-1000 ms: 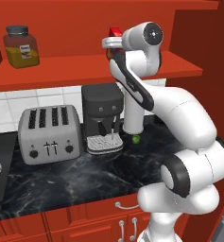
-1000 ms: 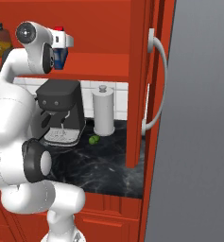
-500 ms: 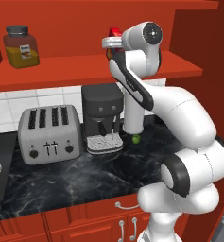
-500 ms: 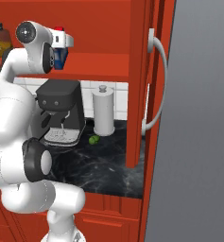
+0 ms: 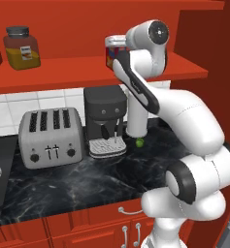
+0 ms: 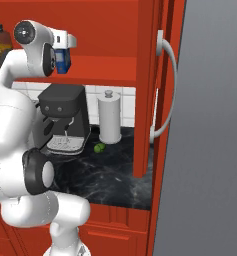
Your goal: Pick the honey bottle and boxed food from the counter and place them in the cabinets closest to them.
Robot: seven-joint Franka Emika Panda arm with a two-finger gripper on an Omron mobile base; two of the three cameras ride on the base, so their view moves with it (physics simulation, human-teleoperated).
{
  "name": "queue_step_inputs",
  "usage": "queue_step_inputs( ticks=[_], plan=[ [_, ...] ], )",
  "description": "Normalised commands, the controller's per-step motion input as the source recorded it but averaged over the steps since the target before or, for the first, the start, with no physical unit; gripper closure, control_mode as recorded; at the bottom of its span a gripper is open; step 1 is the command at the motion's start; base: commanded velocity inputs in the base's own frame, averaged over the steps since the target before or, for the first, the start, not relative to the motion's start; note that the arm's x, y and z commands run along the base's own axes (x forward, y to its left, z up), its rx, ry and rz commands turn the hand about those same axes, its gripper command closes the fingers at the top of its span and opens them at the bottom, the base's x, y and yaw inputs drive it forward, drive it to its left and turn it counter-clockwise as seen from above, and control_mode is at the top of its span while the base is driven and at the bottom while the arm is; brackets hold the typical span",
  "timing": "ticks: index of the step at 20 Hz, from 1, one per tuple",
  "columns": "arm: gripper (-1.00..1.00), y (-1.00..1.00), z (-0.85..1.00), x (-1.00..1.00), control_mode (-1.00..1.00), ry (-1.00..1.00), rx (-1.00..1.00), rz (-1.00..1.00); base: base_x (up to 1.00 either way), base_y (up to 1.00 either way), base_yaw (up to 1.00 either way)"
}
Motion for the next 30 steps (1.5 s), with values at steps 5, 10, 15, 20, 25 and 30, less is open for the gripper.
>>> queue_step_inputs(
  ticks=[5,10,15,20,25,30],
  plan=[
    [-1.0,0.0,0.11,-0.39,-1.0,-0.01,0.0,0.0,0.0,0.0,0.0],
    [-1.0,-0.03,-0.01,-0.8,-1.0,-0.01,0.0,0.0,0.0,0.0,0.0],
    [-1.0,-0.05,-0.14,-1.0,-1.0,-0.03,0.0,0.0,0.0,0.0,0.0],
    [-1.0,-0.12,0.0,-1.0,-1.0,-0.06,0.0,0.0,0.0,0.0,0.0],
    [-1.0,-0.13,0.0,-1.0,-1.0,-0.15,0.0,0.01,0.0,0.0,0.0],
    [-1.0,-0.1,0.0,-1.0,-1.0,-0.25,0.04,0.01,0.0,0.0,0.0]
  ],
)
